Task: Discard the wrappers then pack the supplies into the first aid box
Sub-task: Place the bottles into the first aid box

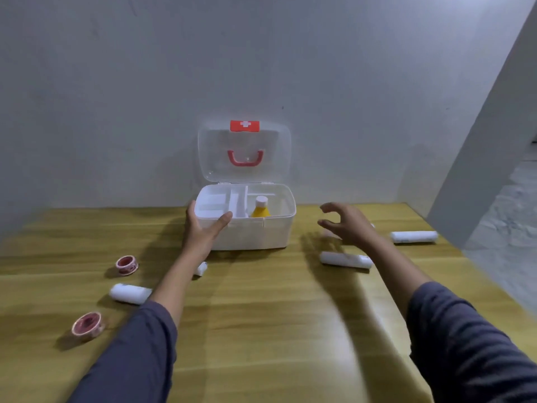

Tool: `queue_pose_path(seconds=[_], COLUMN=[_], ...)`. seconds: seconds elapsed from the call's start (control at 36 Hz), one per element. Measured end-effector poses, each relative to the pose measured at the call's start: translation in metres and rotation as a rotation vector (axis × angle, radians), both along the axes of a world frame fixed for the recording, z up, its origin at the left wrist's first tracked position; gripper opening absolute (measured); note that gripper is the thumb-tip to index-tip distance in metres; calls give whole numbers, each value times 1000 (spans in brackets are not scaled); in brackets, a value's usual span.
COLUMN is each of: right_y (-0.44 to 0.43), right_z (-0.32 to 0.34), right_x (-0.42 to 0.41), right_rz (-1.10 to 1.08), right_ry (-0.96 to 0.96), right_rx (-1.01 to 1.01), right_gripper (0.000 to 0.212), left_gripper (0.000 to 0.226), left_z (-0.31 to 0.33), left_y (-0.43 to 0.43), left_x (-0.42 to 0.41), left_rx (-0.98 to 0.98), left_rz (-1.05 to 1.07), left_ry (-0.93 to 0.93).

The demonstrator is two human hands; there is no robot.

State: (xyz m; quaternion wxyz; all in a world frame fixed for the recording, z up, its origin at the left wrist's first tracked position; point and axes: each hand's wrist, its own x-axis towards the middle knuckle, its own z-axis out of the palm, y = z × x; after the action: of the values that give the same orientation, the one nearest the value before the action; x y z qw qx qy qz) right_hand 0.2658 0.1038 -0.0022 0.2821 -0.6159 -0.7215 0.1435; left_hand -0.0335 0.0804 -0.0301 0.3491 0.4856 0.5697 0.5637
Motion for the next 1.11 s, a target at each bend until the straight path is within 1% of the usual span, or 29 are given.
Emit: queue_pose_path(seconds=[0.06, 0.11, 0.17, 0.25, 0.33, 0.39, 0.44, 0.5, 0.56, 0.64, 0.72, 0.81, 0.89, 1.03, 1.11], right_y=[-1, -1, 0, 2, 3, 5, 6, 6, 6, 4, -1, -8, -9, -10, -8], right_z=[-12, -22, -29, -34, -36, -36, -31, -21, -7, 17, 42, 63, 68, 53, 40], right_x=[13, 21, 22, 16, 12, 12, 10, 5, -1, -12, -30, -48, -62, -80, -85], right_rz=[-20, -21, -26, -36, -23, -7, -16, -62, -97, -110, -50, 10, 70, 181, 171], right_ry=[-111, -229, -302, -351, -417, -418, -326, -137, 45, 243, 411, 537, 553, 372, 294], right_rx=[-97, -144, -92, 29, 84, 95, 100, 123, 174, 297, 457, 562, 529, 324, 234], right_gripper=[46, 46, 42, 36, 38, 38, 34, 32, 36, 38, 29, 25, 25, 24, 24], left_gripper=[93, 93, 93, 94, 95, 94, 94, 94, 95, 95, 94, 95, 96, 96, 95], left_z=[-1, -2, -2, -3, -3, -3, -1, 0, 0, 0, 0, 0, 0, 1, 2], left_y=[0, 0, 1, 1, 1, 0, -1, -1, -1, -1, -1, -2, -1, -1, -3], left_x=[0, 0, 0, 0, -2, -2, 0, 0, 0, -1, 0, 0, -1, -2, -1], left_rx=[-5, -9, -5, -7, -16, -15, -17, -18, -19, -19, -13, -12, -19, -27, -20], left_rz=[5, 4, 6, 5, 0, -5, -12, -14, -13, -13, -15, -16, -17, -27, -29], left_ry=[4, 8, 6, 0, -1, 1, -1, -3, -5, -7, -1, -4, -7, -2, 6])
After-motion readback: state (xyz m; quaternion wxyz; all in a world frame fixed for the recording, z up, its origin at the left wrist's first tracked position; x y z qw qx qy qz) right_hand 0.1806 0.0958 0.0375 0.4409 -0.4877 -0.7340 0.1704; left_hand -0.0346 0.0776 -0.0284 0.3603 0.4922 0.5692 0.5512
